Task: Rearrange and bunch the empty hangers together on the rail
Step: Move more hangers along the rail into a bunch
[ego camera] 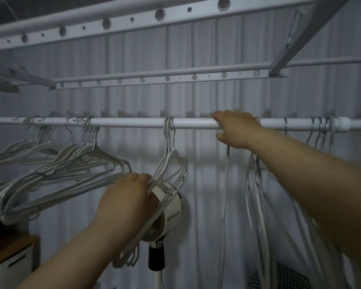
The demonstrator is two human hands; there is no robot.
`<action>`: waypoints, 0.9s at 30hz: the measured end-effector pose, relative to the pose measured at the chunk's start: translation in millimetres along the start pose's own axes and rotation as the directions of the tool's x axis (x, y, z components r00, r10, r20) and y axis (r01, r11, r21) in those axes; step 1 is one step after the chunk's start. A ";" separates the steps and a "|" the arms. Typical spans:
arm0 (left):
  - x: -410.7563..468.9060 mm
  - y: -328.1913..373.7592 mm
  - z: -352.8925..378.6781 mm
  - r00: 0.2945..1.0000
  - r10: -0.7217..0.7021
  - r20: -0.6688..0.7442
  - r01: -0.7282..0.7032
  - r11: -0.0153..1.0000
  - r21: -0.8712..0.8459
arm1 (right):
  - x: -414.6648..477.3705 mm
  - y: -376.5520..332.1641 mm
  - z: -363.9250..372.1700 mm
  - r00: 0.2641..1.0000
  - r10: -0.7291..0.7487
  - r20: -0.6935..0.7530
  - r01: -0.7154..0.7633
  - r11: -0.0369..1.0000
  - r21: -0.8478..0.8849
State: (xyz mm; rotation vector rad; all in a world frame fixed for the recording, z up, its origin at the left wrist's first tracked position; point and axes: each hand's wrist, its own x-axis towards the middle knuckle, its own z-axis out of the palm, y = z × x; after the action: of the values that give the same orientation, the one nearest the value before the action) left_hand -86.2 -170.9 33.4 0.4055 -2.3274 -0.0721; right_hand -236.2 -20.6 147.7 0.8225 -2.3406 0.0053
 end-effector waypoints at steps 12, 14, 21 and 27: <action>11.7 -17.8 -0.2 0.998 0.029 0.047 -0.037 0.985 0.170 | -7.8 9.0 2.3 0.999 0.024 -0.046 -0.023 1.000 0.008; 12.8 -17.4 1.0 0.998 0.016 0.063 -0.026 0.985 0.168 | -9.7 11.7 2.1 0.998 0.018 -0.055 -0.018 1.000 0.007; 16.4 -13.4 -5.5 0.999 0.024 0.036 -0.026 0.998 0.049 | -11.4 16.0 4.5 0.998 0.017 -0.066 -0.017 1.000 0.002; 22.1 -3.3 -4.0 0.999 0.017 0.028 -0.016 0.999 -0.042 | -14.1 18.6 6.2 0.996 0.006 -0.087 -0.005 1.000 0.014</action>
State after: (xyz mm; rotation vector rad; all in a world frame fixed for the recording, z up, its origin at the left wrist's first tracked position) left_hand -97.1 -180.6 50.7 0.3668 -2.3521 -0.1194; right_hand -241.8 0.9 138.3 0.8062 -2.2632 0.0586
